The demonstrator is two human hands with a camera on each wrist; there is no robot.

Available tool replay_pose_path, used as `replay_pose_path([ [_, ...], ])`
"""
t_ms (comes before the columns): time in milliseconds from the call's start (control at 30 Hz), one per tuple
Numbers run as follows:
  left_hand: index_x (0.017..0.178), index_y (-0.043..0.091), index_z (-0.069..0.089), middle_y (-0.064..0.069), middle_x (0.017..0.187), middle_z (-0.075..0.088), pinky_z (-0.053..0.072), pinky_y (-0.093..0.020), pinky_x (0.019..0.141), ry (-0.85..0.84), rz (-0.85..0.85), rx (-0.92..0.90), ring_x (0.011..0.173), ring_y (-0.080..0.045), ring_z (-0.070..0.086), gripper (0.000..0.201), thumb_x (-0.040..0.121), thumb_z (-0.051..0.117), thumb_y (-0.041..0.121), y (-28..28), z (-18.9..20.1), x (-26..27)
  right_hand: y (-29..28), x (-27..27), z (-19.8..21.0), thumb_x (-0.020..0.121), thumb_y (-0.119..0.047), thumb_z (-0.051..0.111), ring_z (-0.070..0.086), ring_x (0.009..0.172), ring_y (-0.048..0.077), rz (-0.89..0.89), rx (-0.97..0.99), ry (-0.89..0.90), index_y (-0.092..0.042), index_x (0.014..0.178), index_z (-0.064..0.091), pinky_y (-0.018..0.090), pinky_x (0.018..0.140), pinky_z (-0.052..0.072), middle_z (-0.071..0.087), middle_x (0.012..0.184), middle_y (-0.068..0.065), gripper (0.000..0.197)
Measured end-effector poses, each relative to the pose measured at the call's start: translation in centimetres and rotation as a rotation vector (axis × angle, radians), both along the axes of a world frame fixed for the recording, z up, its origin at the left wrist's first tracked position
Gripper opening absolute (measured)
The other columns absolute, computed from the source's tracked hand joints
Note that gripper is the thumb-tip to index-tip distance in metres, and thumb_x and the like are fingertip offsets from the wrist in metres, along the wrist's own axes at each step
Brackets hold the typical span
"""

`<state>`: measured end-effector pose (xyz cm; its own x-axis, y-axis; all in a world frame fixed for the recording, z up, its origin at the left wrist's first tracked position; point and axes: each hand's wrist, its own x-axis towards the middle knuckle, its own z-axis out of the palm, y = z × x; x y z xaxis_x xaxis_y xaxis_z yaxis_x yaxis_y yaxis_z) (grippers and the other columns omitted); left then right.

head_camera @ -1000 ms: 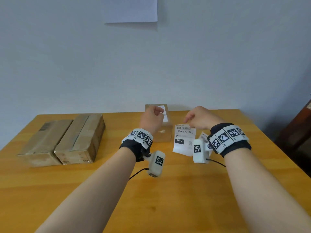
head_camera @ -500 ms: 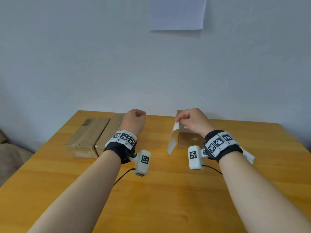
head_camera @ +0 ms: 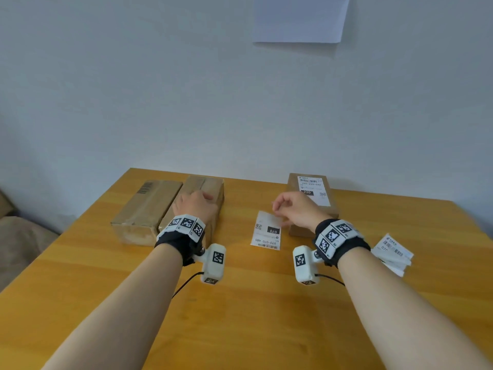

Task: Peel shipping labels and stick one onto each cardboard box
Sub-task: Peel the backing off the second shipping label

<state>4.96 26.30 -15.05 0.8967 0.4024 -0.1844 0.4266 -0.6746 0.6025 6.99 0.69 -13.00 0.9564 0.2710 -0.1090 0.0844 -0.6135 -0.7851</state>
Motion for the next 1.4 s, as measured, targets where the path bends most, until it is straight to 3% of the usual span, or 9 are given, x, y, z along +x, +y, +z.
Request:
replay_pose_path([
  [133,0.14,0.034,0.061,-0.014,0.161,0.037,0.017,-0.056,0.128,0.058,0.034,0.092,0.157,-0.042,0.018,0.054,0.09,0.056,0.015,-0.6,1.6,-0.8,0.9,-0.3,-0.1,0.103,-0.012,0.057,0.068,0.081,0.017,0.04,-0.215,-0.021,-0.023,0.095,0.072,0.034,0.072,0.057,0.069,0.114,-0.002,0.02],
  [233,0.138,0.037,0.062,-0.011,0.158,0.038,0.02,-0.056,0.123,0.051,0.042,0.126,0.152,-0.041,0.025,0.051,0.092,0.055,0.016,-0.5,1.6,-0.3,1.2,-0.4,-0.7,0.102,-0.016,0.063,0.061,0.094,0.011,0.084,-0.32,0.057,-0.02,0.113,0.071,0.019,0.07,0.044,0.063,0.12,-0.006,0.014],
  [333,0.133,0.038,0.063,-0.011,0.152,0.041,0.026,-0.054,0.117,0.072,0.049,0.132,0.143,-0.041,0.034,0.043,0.092,0.063,0.024,-0.7,1.7,0.0,1.0,0.3,-1.5,0.1,-0.02,0.067,0.059,0.122,0.021,-0.004,-0.387,0.082,-0.018,0.123,0.068,0.029,0.093,0.045,0.063,0.136,0.002,0.023],
  [600,0.135,0.037,0.06,-0.011,0.15,0.039,0.031,-0.052,0.113,0.09,0.033,0.134,0.14,-0.038,0.035,0.052,0.085,0.075,0.037,-1.1,1.6,0.3,0.9,1.6,-5.0,0.09,-0.03,0.08,0.042,0.142,0.034,-0.018,-0.561,0.17,-0.021,0.156,0.038,0.045,0.115,0.038,0.049,0.153,0.004,0.079],
  [900,0.131,0.037,0.061,-0.009,0.149,0.038,0.029,-0.051,0.114,0.075,0.02,0.128,0.139,-0.039,0.034,0.048,0.085,0.074,0.042,-1.4,1.2,0.4,1.1,1.9,-6.4,0.082,-0.024,0.087,0.013,0.155,0.041,0.069,-0.512,0.18,-0.031,0.167,0.008,0.057,0.12,0.029,0.044,0.158,0.005,0.116],
  [1100,0.129,0.035,0.062,-0.009,0.148,0.037,0.029,-0.051,0.113,0.061,0.026,0.104,0.139,-0.038,0.032,0.048,0.084,0.075,0.041,-1.3,0.9,0.5,1.6,2.1,-6.1,0.084,-0.023,0.084,0.032,0.144,0.036,0.099,-0.596,0.157,-0.027,0.159,0.034,0.053,0.112,0.039,0.051,0.148,0.007,0.091],
  [1200,0.129,0.032,0.062,-0.011,0.148,0.034,0.027,-0.051,0.115,0.05,0.033,0.083,0.14,-0.036,0.031,0.05,0.082,0.077,0.04,-1.4,0.8,0.5,1.4,2.2,-5.3,0.098,-0.032,0.068,0.04,0.136,0.033,0.0,-0.548,0.065,-0.023,0.123,0.067,0.049,0.101,0.044,0.061,0.127,0.009,0.027],
  [1267,0.131,0.032,0.061,-0.011,0.15,0.033,0.026,-0.051,0.116,0.046,0.038,0.083,0.142,-0.035,0.03,0.053,0.082,0.077,0.04,-1.7,0.8,0.5,1.2,2.1,-4.5,0.101,-0.04,0.06,0.044,0.128,0.029,-0.095,-0.531,-0.137,-0.025,0.097,0.071,0.044,0.097,0.044,0.061,0.114,0.0,0.019],
  [1400,0.143,0.034,0.056,-0.012,0.155,0.031,0.026,-0.054,0.118,0.073,-0.003,0.14,0.145,-0.038,0.026,0.062,0.084,0.073,0.043,-2.6,0.8,0.5,0.8,3.2,-2.4,0.102,-0.039,0.056,0.029,0.147,0.031,-0.196,-0.658,-0.407,-0.029,0.081,0.066,0.059,0.118,0.014,0.066,0.119,-0.013,0.025],
])
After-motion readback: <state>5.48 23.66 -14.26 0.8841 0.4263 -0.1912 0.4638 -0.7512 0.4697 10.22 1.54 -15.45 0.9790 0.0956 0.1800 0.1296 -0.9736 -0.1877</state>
